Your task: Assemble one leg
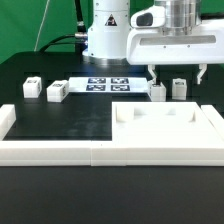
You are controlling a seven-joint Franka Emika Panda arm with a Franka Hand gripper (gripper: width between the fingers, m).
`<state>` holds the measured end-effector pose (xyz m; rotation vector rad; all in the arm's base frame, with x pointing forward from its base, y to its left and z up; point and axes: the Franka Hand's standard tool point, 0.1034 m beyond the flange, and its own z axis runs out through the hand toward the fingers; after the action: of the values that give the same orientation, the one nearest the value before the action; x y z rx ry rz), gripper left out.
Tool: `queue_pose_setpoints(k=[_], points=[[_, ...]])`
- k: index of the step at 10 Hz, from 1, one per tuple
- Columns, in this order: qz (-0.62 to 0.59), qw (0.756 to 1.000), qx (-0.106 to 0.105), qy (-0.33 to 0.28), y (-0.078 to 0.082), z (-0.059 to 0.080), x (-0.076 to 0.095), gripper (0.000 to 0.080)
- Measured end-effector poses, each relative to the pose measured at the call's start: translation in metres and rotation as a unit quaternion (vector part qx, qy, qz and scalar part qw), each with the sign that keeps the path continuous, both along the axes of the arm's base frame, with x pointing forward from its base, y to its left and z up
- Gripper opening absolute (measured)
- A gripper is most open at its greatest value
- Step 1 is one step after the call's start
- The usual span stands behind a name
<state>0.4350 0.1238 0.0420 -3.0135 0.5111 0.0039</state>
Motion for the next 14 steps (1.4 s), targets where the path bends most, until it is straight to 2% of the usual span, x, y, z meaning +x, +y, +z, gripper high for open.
queue_pose_setpoints(k=[1,5,6,8,12,13,14], points=[[-0.024,1.000,0.002,0.004,0.003,-0.002,-0.005,0.0649],[-0.025,1.000,0.005,0.003,0.004,-0.002,-0.004,0.0649],[-0.019,1.000,0.004,0.000,0.006,-0.003,-0.009,0.0649],[0.003,1.000,0.002,0.004,0.019,-0.005,-0.028,0.0649],[0.031,0.999,0.001,0.015,0.019,-0.005,-0.033,0.0649],[0.052,0.996,0.003,0.068,0.014,-0.007,-0.041,0.0649],[0.056,0.992,0.011,0.111,0.010,-0.005,-0.037,0.0649]])
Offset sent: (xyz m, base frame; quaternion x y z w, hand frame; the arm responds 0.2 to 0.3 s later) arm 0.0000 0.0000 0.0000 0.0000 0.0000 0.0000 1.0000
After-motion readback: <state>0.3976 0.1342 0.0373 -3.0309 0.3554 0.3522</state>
